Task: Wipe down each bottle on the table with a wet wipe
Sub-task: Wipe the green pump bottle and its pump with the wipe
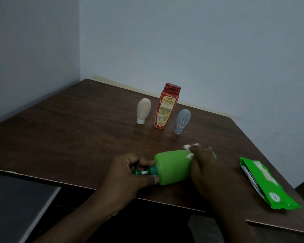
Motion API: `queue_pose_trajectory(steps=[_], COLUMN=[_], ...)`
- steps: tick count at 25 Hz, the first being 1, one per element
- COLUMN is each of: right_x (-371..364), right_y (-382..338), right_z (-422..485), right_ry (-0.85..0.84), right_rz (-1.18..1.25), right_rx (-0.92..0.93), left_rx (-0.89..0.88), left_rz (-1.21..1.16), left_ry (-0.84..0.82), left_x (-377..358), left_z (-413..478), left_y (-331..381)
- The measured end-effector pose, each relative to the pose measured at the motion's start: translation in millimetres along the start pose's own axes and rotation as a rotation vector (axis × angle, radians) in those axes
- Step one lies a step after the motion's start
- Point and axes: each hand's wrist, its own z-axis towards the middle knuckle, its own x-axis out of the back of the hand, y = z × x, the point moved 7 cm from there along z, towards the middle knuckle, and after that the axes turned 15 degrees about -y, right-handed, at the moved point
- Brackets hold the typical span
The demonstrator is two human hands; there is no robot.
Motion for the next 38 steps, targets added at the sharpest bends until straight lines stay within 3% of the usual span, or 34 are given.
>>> queue_pose_trajectory(steps=[3,7,10,14,21,23,28,30,35,38], right_x=[-34.2,-33.5,-42.9,-47.6,-40.3,-42.1,-51.1,-48.7,-30.1,-6.5], right_y=[-66.9,-78.0,-72.8,-63.7,-75.1,-70.8,-56.5,-61.8,-76.6,-16.9], right_z=[-11.8,1.1,-22.2,-67.8,-5.3,-18.3,-75.2,-61.5,-20.4,-7.7], right_ry=[-0.174,-0.239,-0.175,0.067,-0.169,-0.137,0.123,0.108,-0.078,-0.027], right_rz=[-0.037,-0.068,-0.117,-0.2,-0.005,-0.045,-0.176,-0.156,-0.042,-0.044], right_rx=[0.294,0.307,0.39,0.496,0.344,0.381,0.488,0.466,0.341,0.084], left_rx=[-0.021,-0.013,0.01,0.02,-0.015,-0.002,0.017,-0.003,-0.005,0.005], left_rz=[0.031,-0.024,-0.144,-0.122,-0.053,-0.091,-0.101,-0.061,-0.006,0.011], left_ry=[-0.014,-0.009,-0.023,-0.013,-0.023,-0.017,-0.005,-0.011,-0.026,0.001], left_x=[-1.5,0.5,0.2,-1.3,-2.7,-1.7,-0.1,-0.8,-3.5,-1.3], left_z=[-0.8,0.3,1.1,1.8,-3.0,-3.5,-1.1,-1.7,-4.7,-1.5], left_y=[0.0,-0.2,-3.5,-6.2,2.9,2.6,-0.8,0.6,2.4,-1.0])
